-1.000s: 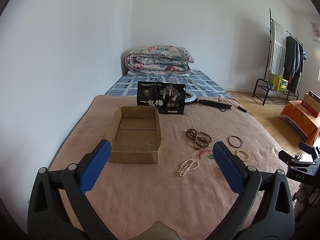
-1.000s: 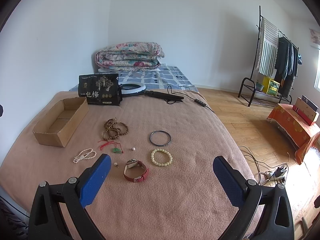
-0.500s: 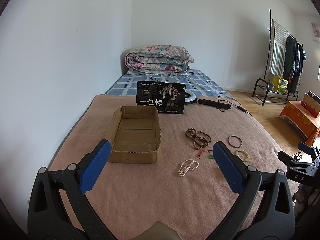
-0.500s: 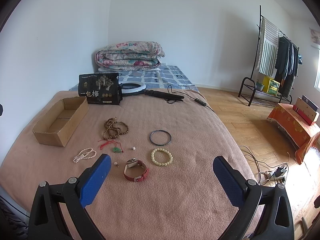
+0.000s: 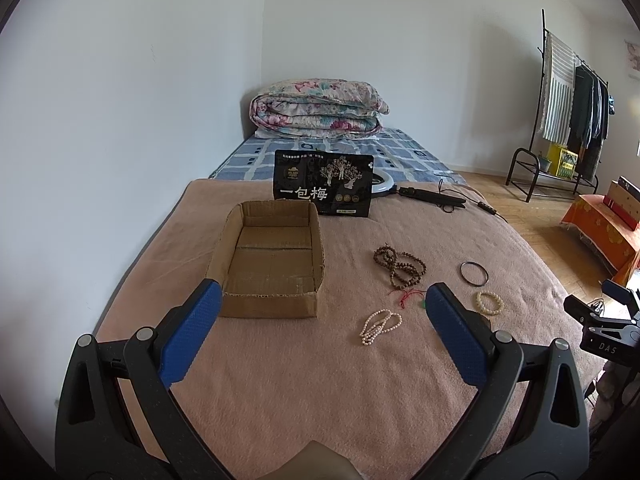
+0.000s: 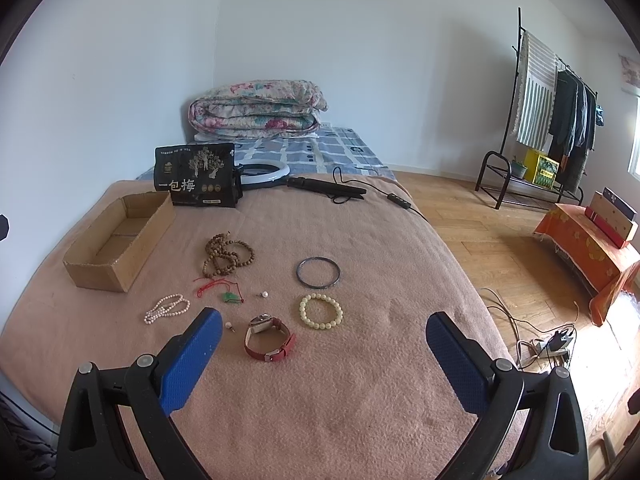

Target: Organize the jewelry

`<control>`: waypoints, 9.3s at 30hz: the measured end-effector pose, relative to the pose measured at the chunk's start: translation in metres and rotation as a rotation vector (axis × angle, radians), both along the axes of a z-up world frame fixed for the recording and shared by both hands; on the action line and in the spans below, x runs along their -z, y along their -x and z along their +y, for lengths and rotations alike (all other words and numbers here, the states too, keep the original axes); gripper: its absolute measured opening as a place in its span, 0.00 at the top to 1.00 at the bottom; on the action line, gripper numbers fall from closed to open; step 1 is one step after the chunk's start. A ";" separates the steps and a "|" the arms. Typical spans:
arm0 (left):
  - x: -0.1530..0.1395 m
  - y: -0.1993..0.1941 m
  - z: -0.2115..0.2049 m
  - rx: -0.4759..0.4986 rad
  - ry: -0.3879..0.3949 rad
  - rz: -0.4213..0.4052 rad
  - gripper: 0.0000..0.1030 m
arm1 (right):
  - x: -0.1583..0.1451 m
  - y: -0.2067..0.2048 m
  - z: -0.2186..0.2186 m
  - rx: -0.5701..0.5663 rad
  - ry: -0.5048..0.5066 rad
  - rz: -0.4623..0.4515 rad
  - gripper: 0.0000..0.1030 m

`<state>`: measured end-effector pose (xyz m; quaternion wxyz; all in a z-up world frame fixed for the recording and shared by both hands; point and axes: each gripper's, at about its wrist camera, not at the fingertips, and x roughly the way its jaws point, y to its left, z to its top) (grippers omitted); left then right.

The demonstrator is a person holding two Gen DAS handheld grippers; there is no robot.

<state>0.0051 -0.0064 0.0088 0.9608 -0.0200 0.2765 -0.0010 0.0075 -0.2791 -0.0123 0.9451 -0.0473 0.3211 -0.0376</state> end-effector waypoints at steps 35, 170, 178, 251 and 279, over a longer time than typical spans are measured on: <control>0.124 -0.112 -0.052 0.323 0.041 0.383 0.38 | 0.089 -0.102 -0.013 -0.184 -0.133 0.436 0.26; 0.117 -0.195 0.141 -0.032 0.239 0.331 0.94 | 0.076 -0.256 0.247 -0.419 -0.322 0.382 0.85; 0.111 -0.192 0.147 -0.065 0.255 0.314 0.62 | 0.061 -0.254 0.237 -0.405 -0.331 0.328 0.59; 0.138 -0.261 -0.079 0.182 0.246 0.449 0.53 | 0.049 -0.200 -0.064 -0.107 -0.317 0.310 0.16; 0.208 -0.324 -0.103 0.099 0.261 0.590 0.53 | 0.126 -0.213 0.013 -0.345 -0.207 0.499 0.60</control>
